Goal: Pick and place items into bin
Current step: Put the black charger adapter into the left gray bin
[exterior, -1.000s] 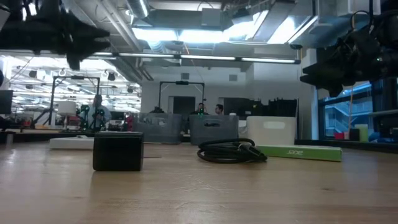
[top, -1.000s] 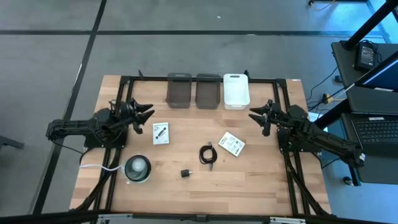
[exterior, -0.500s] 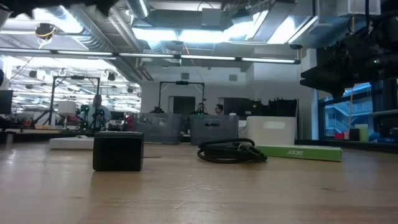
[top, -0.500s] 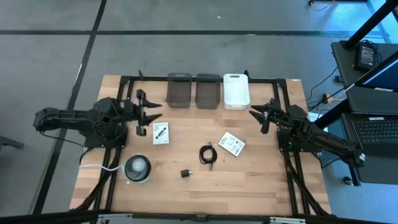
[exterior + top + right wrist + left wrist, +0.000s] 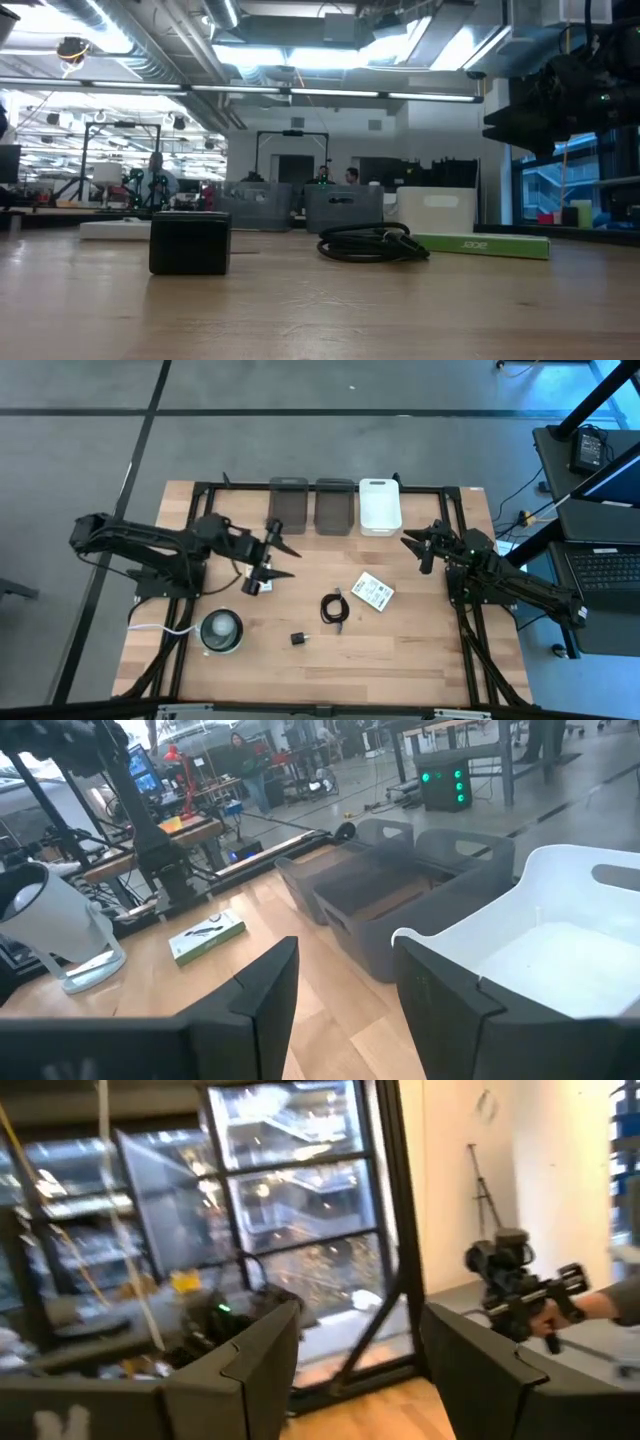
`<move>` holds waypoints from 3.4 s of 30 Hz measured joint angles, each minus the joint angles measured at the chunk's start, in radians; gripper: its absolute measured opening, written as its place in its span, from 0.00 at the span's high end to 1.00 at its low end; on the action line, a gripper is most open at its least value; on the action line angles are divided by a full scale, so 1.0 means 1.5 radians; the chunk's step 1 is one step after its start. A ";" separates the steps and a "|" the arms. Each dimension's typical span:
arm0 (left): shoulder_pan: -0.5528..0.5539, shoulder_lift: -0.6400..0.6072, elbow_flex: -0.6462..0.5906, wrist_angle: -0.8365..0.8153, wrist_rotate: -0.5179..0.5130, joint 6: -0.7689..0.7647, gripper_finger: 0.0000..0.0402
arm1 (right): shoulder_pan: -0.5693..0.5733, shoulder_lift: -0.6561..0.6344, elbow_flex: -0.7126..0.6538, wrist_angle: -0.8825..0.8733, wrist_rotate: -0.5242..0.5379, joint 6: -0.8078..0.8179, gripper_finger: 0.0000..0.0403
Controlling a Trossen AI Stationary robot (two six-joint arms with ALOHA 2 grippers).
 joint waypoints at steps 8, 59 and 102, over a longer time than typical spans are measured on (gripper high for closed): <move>-0.055 0.096 0.173 -0.318 -0.077 0.063 0.48 | 0.000 0.000 0.000 0.000 0.000 -0.016 0.58; -0.253 0.643 0.619 -1.063 -0.176 -0.555 0.48 | 0.000 0.037 0.000 0.000 -0.001 -0.056 0.58; -0.253 0.667 0.597 -1.054 -0.175 -0.517 0.48 | 0.000 0.038 0.000 -0.001 -0.001 -0.055 0.58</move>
